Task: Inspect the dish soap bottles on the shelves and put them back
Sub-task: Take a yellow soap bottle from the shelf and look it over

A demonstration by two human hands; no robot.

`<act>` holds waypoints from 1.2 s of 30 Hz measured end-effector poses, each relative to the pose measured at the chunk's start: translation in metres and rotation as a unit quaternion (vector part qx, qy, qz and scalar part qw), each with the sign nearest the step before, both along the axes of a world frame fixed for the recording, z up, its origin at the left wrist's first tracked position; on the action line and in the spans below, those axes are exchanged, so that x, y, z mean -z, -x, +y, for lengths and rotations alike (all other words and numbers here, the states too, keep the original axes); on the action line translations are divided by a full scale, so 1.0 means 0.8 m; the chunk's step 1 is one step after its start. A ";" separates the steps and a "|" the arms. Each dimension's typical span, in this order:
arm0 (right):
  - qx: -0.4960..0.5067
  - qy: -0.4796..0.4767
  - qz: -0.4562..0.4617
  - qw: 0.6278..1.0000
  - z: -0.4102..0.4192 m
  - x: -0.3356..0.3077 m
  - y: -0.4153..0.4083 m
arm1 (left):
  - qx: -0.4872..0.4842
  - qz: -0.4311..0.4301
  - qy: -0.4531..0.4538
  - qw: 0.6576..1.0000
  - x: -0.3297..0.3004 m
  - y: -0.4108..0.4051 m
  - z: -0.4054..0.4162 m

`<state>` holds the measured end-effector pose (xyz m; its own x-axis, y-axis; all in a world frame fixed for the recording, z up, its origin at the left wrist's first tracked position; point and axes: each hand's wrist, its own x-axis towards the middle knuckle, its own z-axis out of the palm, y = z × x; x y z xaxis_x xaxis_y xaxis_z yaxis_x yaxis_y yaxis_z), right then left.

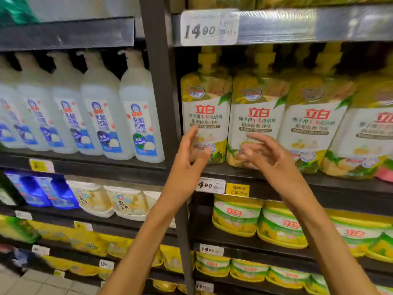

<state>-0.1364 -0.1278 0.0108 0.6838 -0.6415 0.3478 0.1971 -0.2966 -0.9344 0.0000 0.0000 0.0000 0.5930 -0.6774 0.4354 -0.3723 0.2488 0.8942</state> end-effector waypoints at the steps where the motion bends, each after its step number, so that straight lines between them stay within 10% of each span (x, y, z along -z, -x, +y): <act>1: 0.013 0.029 -0.024 0.999 -0.003 -0.014 -0.009 | -0.025 -0.018 -0.009 0.999 -0.002 0.001 -0.010; 8: 0.077 0.229 -0.070 0.968 -0.006 -0.099 -0.073 | -0.136 -0.001 -0.037 0.990 -0.002 -0.022 -0.070; 20: 0.131 0.457 0.307 0.824 -0.017 -0.162 -0.140 | -0.225 0.083 -0.065 0.969 0.019 -0.024 -0.091; 28: 0.077 0.346 0.300 0.886 -0.026 -0.181 -0.142 | -0.313 0.008 -0.157 0.937 0.030 0.055 -0.092; 36: 0.036 0.275 0.156 0.948 -0.031 -0.170 -0.133 | -0.294 -0.048 -0.055 0.953 0.059 0.098 -0.059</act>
<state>-0.0304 -0.1526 0.1471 0.7691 -0.4709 0.4320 -0.1026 -0.7582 -0.6439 -0.0786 -0.0471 -0.0472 0.8453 -0.2851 0.4519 -0.4997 -0.1224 0.8575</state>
